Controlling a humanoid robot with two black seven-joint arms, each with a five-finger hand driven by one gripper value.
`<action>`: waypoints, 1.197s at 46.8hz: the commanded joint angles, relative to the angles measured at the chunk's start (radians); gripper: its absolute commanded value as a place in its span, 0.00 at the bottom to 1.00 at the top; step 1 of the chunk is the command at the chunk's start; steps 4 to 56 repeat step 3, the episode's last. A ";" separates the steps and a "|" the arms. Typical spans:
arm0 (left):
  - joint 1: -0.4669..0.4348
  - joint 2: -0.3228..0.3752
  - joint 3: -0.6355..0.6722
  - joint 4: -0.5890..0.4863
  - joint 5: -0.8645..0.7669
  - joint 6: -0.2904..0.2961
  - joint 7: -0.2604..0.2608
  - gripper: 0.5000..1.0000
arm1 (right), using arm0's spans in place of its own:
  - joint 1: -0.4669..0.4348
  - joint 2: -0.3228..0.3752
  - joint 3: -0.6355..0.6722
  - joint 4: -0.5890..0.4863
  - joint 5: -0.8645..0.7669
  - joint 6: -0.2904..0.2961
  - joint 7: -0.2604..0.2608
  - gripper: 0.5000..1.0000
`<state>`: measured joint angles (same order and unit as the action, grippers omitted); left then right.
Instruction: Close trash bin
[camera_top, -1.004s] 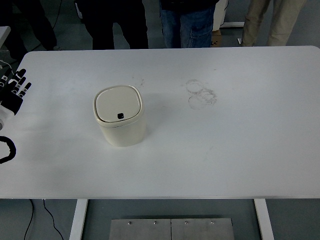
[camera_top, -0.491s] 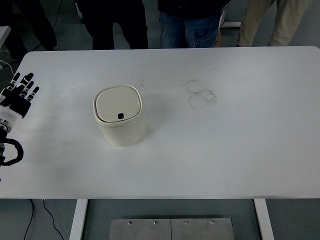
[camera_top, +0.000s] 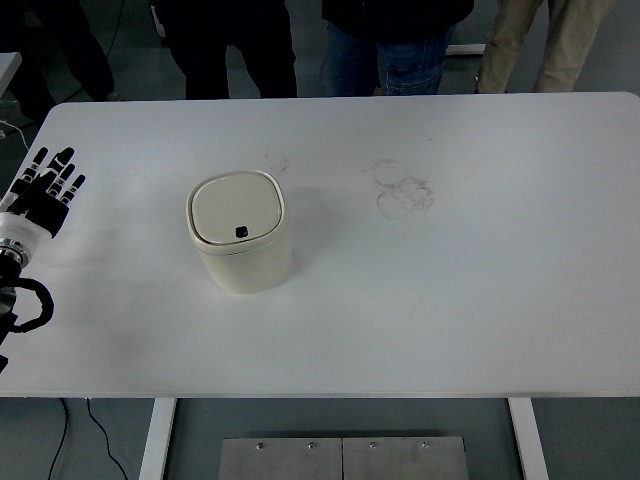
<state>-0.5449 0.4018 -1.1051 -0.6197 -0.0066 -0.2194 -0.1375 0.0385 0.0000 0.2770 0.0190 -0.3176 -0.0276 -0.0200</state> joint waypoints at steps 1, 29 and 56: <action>-0.009 0.002 0.001 -0.002 0.002 0.000 -0.001 1.00 | 0.000 0.000 0.001 -0.001 0.000 0.000 0.000 0.98; -0.012 0.005 0.001 -0.002 0.002 0.000 0.001 1.00 | 0.000 0.000 0.001 -0.001 0.000 0.000 0.002 0.98; -0.012 0.005 0.001 -0.002 0.002 0.000 0.001 1.00 | 0.000 0.000 0.001 -0.001 0.000 0.000 0.002 0.98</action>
